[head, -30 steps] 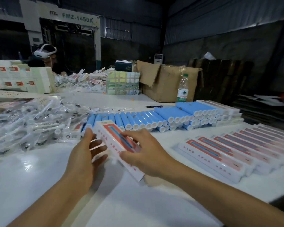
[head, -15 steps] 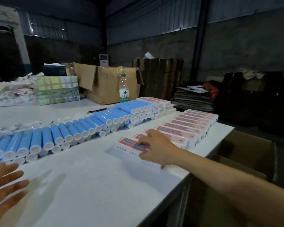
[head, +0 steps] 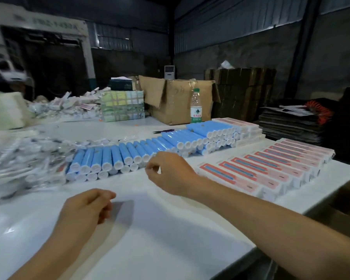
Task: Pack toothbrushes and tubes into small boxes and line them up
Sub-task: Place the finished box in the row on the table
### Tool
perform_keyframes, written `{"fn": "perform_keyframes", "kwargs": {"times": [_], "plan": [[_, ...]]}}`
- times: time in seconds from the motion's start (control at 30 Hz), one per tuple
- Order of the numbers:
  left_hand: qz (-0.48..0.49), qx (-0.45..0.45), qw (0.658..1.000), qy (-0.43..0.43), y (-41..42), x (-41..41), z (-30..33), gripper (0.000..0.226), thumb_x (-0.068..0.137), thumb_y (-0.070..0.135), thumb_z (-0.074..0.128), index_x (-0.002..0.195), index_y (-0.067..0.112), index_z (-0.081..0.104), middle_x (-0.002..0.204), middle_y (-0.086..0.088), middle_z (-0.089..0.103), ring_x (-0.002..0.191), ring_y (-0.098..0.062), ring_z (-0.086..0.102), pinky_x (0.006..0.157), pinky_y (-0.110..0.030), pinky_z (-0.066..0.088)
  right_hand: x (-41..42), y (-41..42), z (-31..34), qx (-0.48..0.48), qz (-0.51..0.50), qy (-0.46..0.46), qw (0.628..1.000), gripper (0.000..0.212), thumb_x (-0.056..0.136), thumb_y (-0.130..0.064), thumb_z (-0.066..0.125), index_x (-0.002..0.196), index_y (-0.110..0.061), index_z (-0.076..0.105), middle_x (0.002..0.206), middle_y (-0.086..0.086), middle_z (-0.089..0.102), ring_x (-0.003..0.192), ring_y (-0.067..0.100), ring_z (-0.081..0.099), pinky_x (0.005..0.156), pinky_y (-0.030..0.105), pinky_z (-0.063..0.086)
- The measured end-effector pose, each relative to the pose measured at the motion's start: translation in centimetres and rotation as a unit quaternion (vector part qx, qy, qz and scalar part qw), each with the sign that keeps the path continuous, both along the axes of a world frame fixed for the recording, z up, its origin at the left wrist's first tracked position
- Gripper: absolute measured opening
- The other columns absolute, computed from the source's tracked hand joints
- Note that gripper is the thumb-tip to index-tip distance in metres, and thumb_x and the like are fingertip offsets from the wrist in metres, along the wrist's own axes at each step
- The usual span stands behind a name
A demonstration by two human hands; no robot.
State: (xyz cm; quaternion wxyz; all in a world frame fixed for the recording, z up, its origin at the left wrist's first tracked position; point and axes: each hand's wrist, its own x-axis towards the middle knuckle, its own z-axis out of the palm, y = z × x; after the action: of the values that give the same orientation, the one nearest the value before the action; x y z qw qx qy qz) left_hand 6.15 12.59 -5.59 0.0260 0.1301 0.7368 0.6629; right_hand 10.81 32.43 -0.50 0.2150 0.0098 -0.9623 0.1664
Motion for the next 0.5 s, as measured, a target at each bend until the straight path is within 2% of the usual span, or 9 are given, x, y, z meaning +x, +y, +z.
{"fn": "perform_keyframes", "kwargs": {"times": [0.07, 0.13, 0.23, 0.37, 0.5], "plan": [[0.002, -0.023, 1.0, 0.019, -0.2, 0.0, -0.2, 0.028, 0.09, 0.006, 0.058, 0.068, 0.015, 0.073, 0.057, 0.001, 0.064, 0.055, -0.013, 0.055, 0.058, -0.028, 0.045, -2.0, -2.8, -1.5, 0.004, 0.025, -0.023, 0.999, 0.023, 0.091, -0.02, 0.047, 0.084, -0.011, 0.067, 0.089, 0.006, 0.063, 0.084, 0.026, 0.057, 0.074, 0.041, 0.049], [0.0, -0.039, 0.999, 0.028, -0.5, -0.2, -0.3, 0.029, 0.09, 0.006, 0.057, 0.067, 0.015, 0.073, 0.055, 0.003, 0.063, 0.049, -0.005, 0.054, 0.053, -0.021, 0.046, -3.3, -4.6, -3.4, 0.017, 0.045, -0.045, 0.998, 0.024, 0.092, -0.019, 0.045, 0.088, -0.012, 0.067, 0.09, 0.005, 0.058, 0.087, 0.026, 0.055, 0.073, 0.038, 0.047], [-0.015, -0.033, 0.999, 0.025, -0.6, -0.1, -0.2, 0.03, 0.088, 0.003, 0.055, 0.065, 0.014, 0.071, 0.052, 0.003, 0.06, 0.047, -0.006, 0.051, 0.047, -0.015, 0.042, -4.0, -5.3, -5.0, 0.054, 0.065, -0.053, 0.995, 0.025, 0.094, -0.024, 0.044, 0.099, -0.018, 0.067, 0.092, 0.002, 0.051, 0.091, 0.02, 0.049, 0.073, 0.033, 0.04], [-0.033, -0.062, 0.997, 0.015, -0.1, 0.3, 0.1, 0.027, 0.089, 0.007, 0.053, 0.068, 0.016, 0.068, 0.053, 0.007, 0.059, 0.052, -0.008, 0.052, 0.055, -0.018, 0.043, -4.4, -4.2, -5.8, 0.054, 0.066, -0.033, 0.996, 0.02, 0.094, -0.023, 0.047, 0.091, -0.021, 0.066, 0.085, -0.004, 0.049, 0.082, 0.014, 0.048, 0.07, 0.028, 0.039], [-0.032, -0.098, 0.994, 0.023, -0.7, 0.5, 1.0, 0.019, 0.088, 0.013, 0.054, 0.079, 0.017, 0.07, 0.065, 0.007, 0.061, 0.067, -0.013, 0.057, 0.071, -0.028, 0.048, -4.4, -4.1, -5.7, 0.089, 0.073, -0.017, 0.993, 0.022, 0.092, -0.024, 0.053, 0.074, -0.036, 0.058, 0.077, -0.007, 0.052, 0.071, 0.007, 0.049, 0.059, 0.019, 0.035]]}}
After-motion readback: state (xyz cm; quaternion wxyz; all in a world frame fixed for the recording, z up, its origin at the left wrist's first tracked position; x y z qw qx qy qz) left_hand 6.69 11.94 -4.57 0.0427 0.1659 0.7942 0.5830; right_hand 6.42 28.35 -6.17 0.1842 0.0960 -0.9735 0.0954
